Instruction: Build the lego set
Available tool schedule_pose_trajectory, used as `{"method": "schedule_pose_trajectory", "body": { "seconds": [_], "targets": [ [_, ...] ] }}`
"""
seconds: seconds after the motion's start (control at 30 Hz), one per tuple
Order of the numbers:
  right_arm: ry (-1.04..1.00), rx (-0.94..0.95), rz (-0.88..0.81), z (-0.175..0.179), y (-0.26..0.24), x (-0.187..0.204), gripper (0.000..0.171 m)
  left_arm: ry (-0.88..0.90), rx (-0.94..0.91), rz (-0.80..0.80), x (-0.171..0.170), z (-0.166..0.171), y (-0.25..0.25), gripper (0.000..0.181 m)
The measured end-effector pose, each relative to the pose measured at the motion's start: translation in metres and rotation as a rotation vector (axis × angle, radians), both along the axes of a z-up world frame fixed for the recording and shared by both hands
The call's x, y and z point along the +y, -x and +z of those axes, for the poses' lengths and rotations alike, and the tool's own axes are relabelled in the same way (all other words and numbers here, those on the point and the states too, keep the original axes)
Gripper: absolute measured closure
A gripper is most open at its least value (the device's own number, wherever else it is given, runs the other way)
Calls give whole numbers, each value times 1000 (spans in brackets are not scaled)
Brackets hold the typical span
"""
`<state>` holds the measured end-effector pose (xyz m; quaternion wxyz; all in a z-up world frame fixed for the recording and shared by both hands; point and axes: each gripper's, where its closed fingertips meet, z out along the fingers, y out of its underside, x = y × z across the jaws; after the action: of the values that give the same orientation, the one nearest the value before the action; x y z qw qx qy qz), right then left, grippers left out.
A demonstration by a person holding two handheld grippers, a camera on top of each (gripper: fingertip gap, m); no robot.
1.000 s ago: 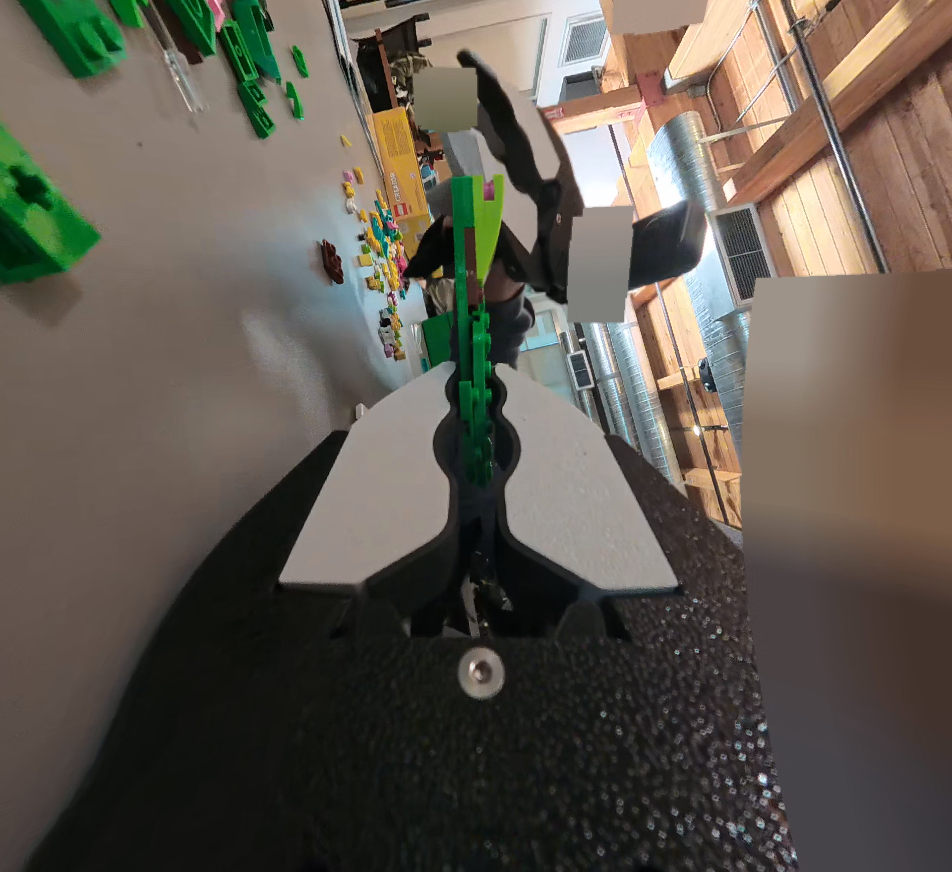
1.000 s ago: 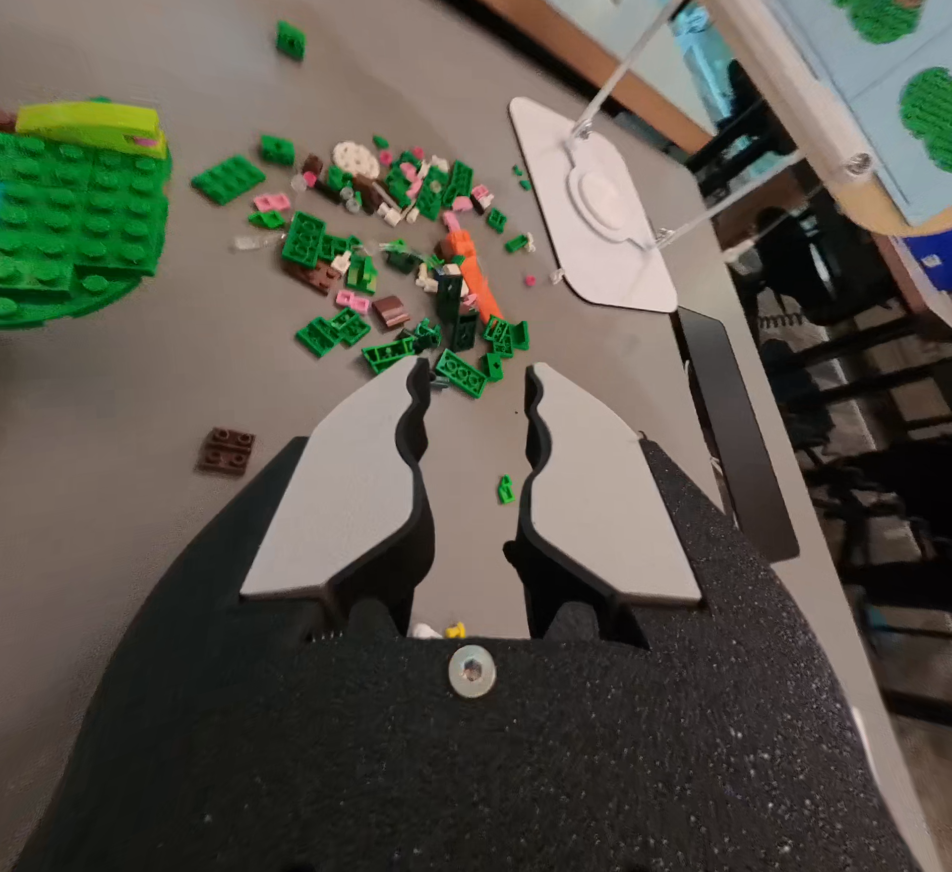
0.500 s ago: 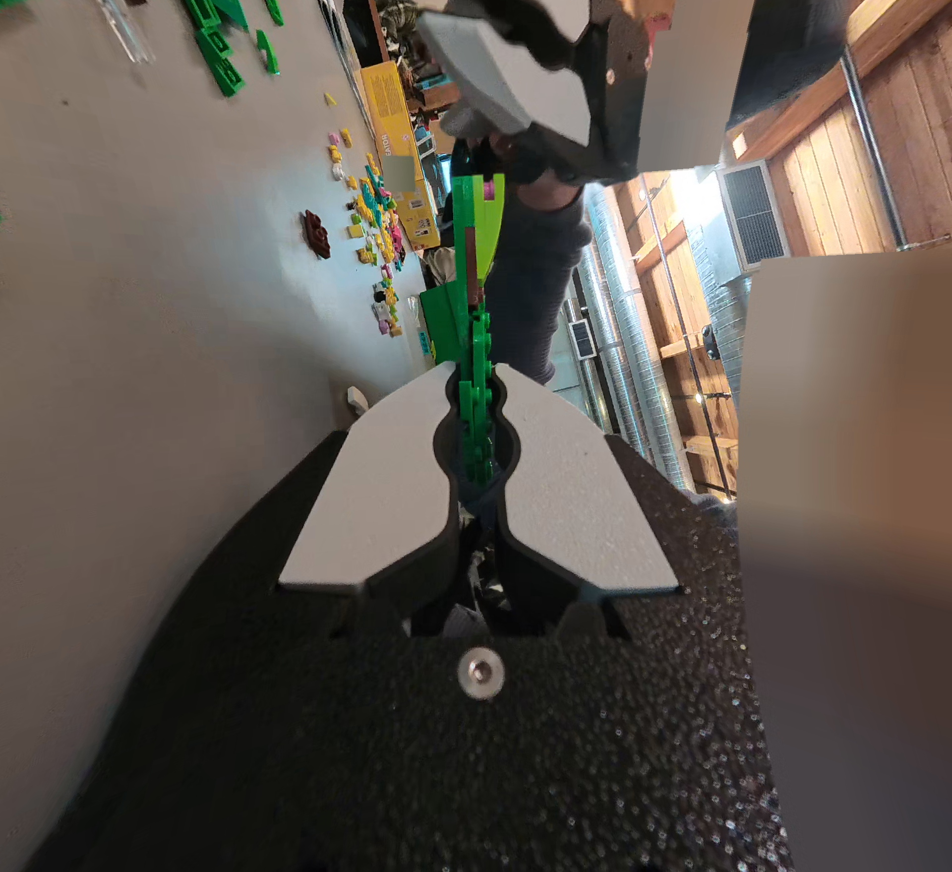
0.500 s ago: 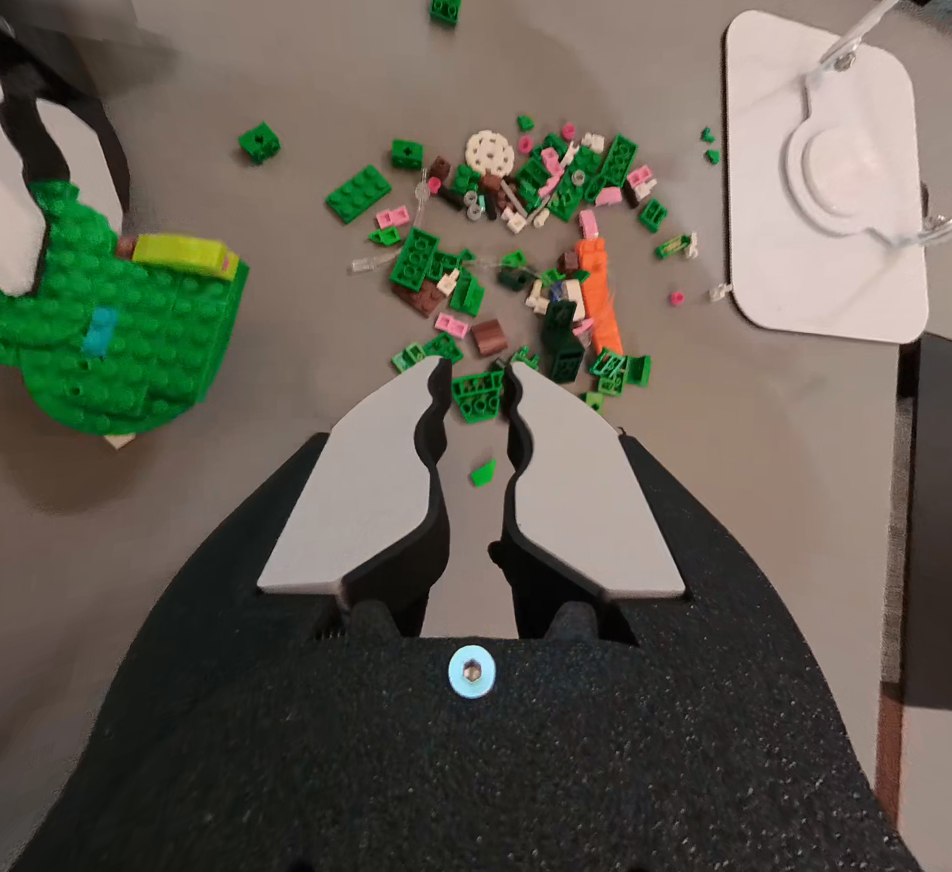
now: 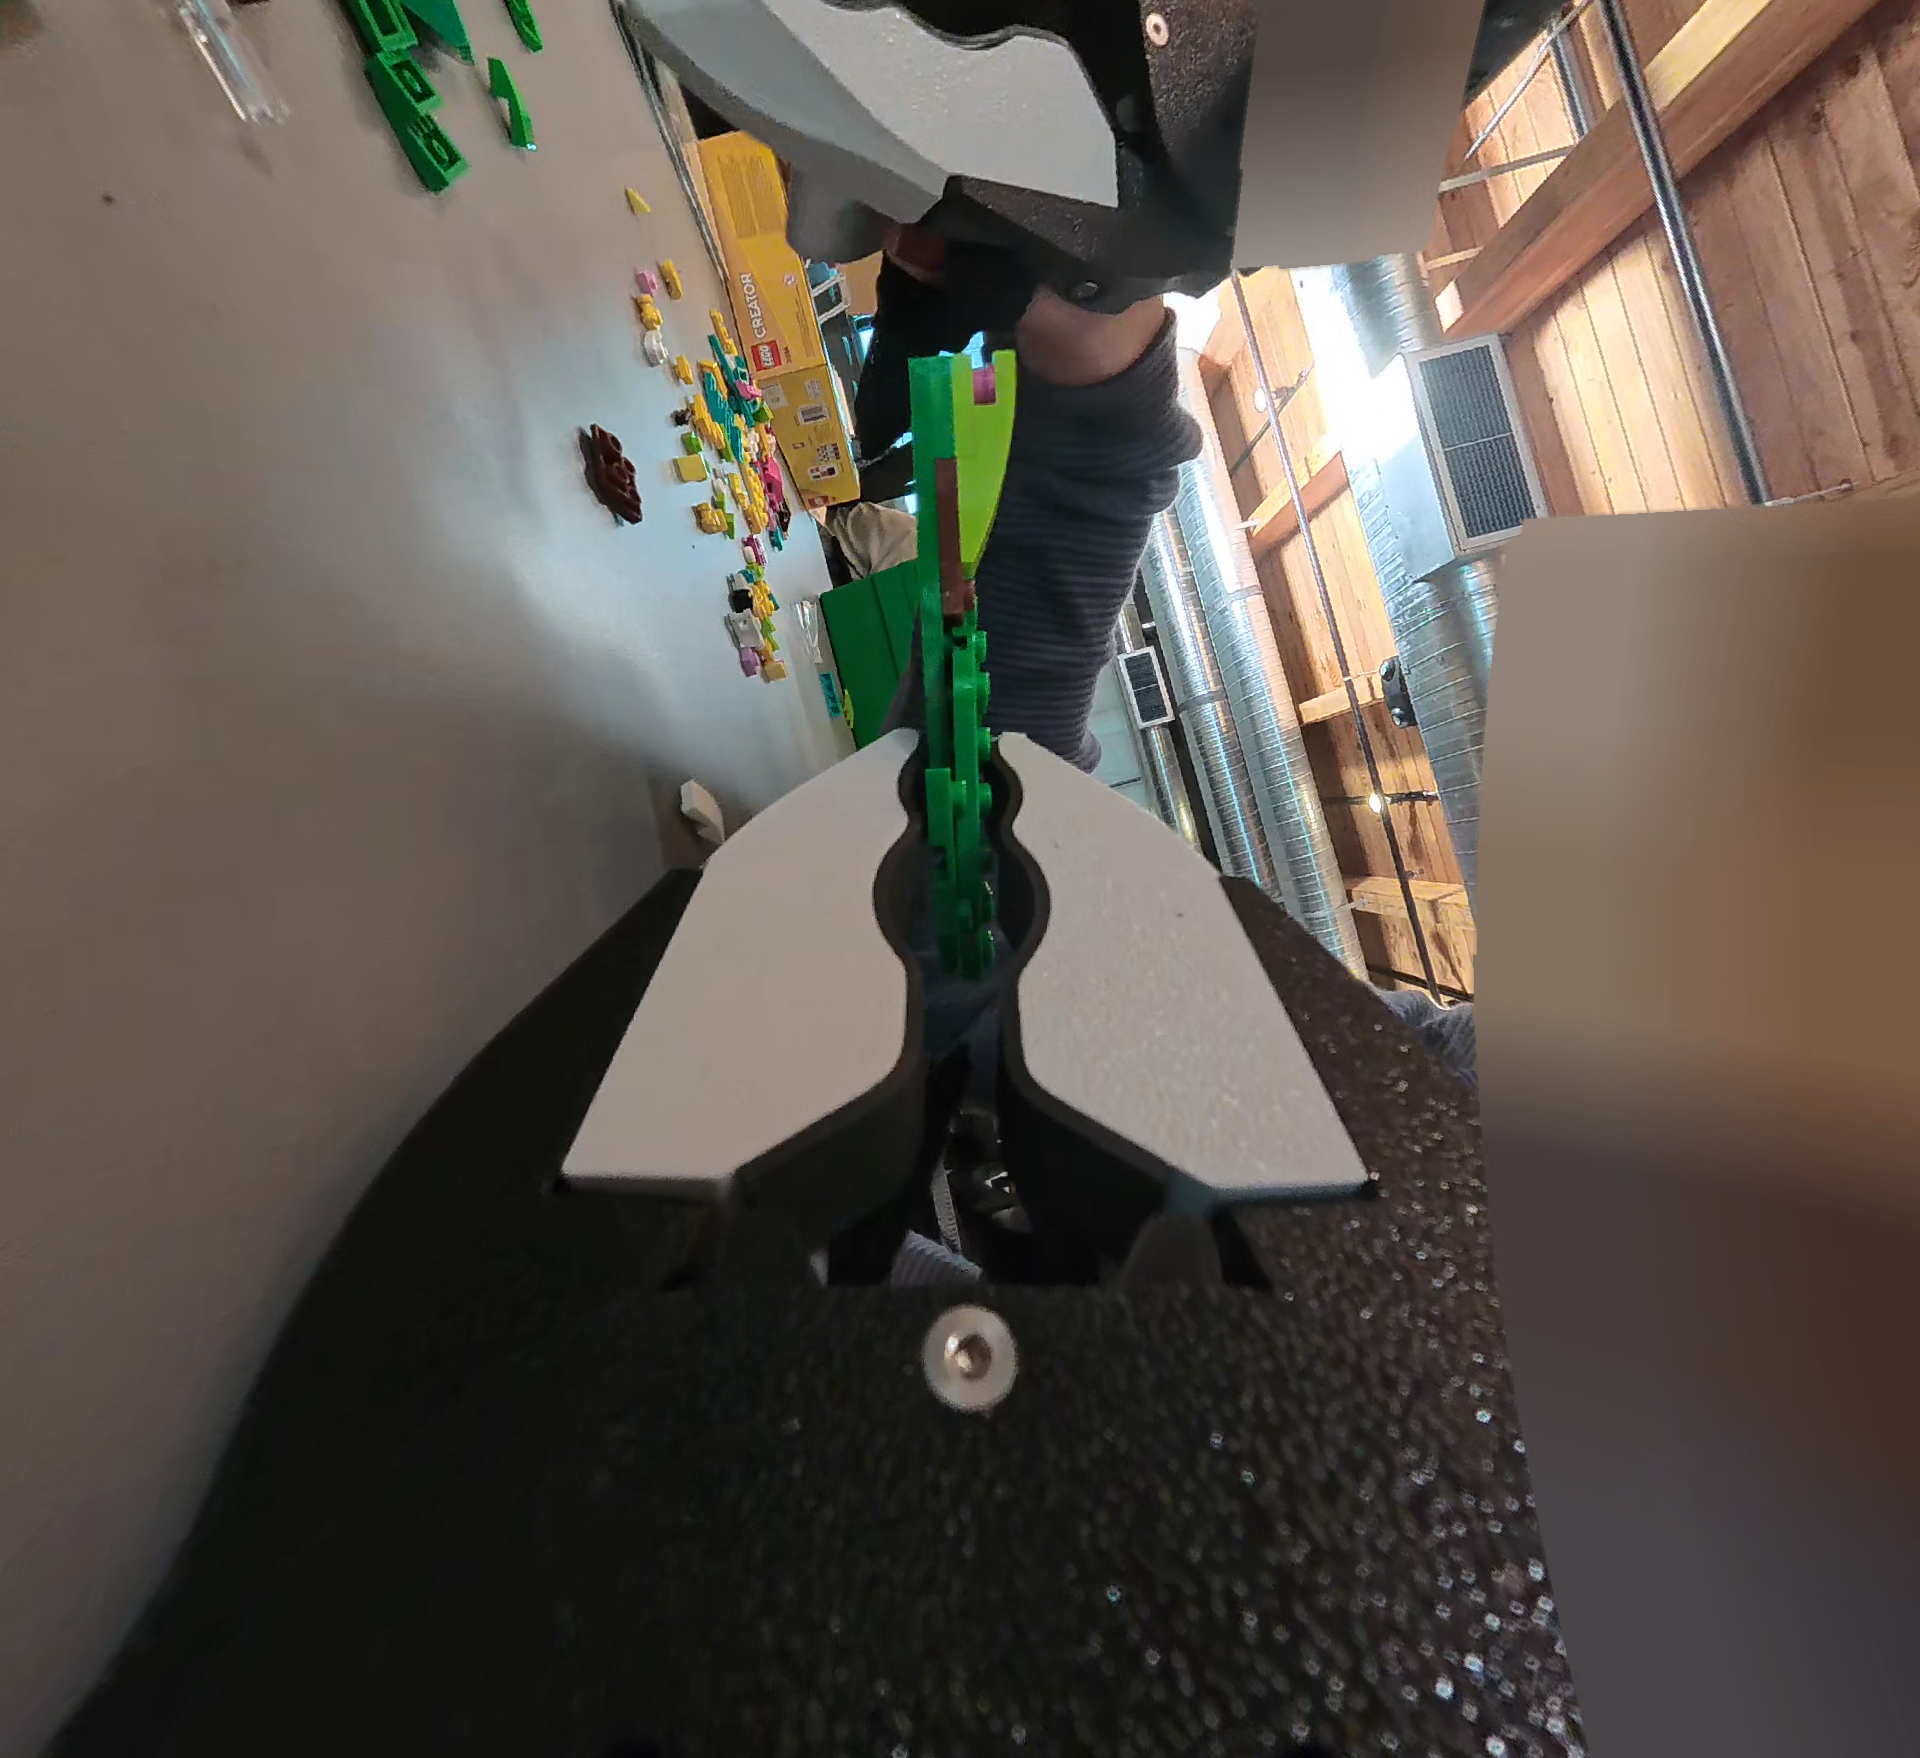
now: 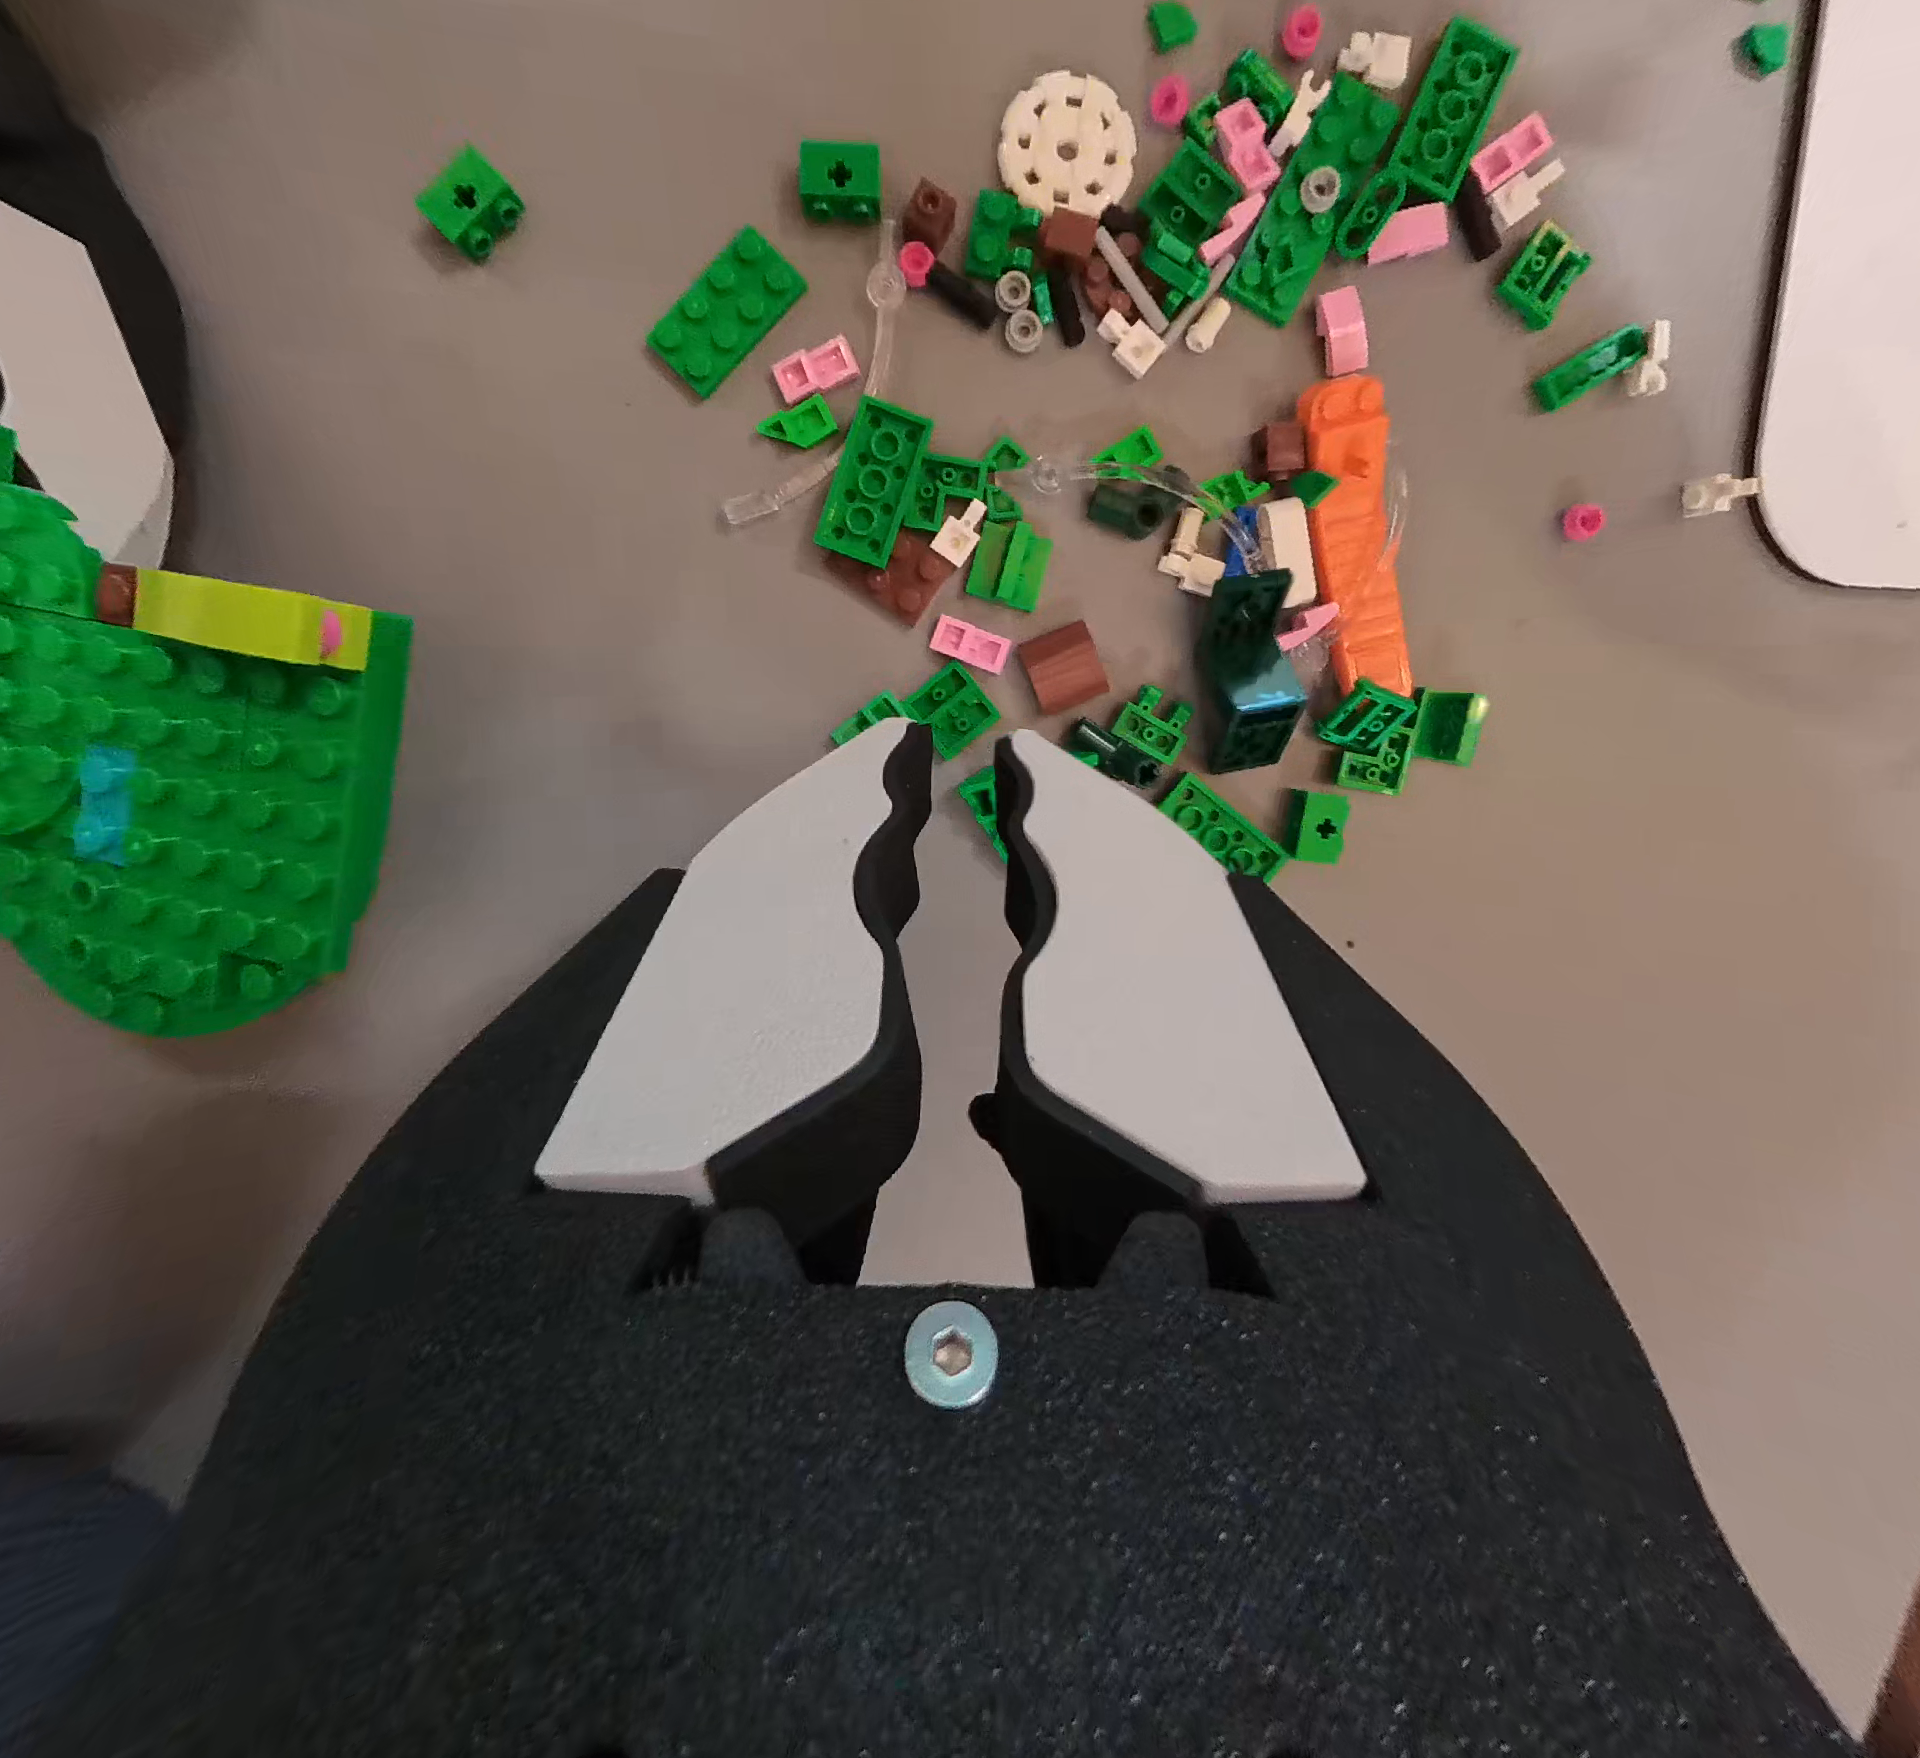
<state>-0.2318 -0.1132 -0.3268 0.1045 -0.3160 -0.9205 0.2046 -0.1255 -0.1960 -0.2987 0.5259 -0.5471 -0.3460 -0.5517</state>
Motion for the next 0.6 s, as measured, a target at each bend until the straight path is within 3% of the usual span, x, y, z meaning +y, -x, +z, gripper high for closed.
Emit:
{"method": "schedule_pose_trajectory", "body": {
  "seconds": [0.6],
  "targets": [
    [-33,70,-94,15,-2,31,159,-16,1,7,-1,2,0,173]
  ]
}}
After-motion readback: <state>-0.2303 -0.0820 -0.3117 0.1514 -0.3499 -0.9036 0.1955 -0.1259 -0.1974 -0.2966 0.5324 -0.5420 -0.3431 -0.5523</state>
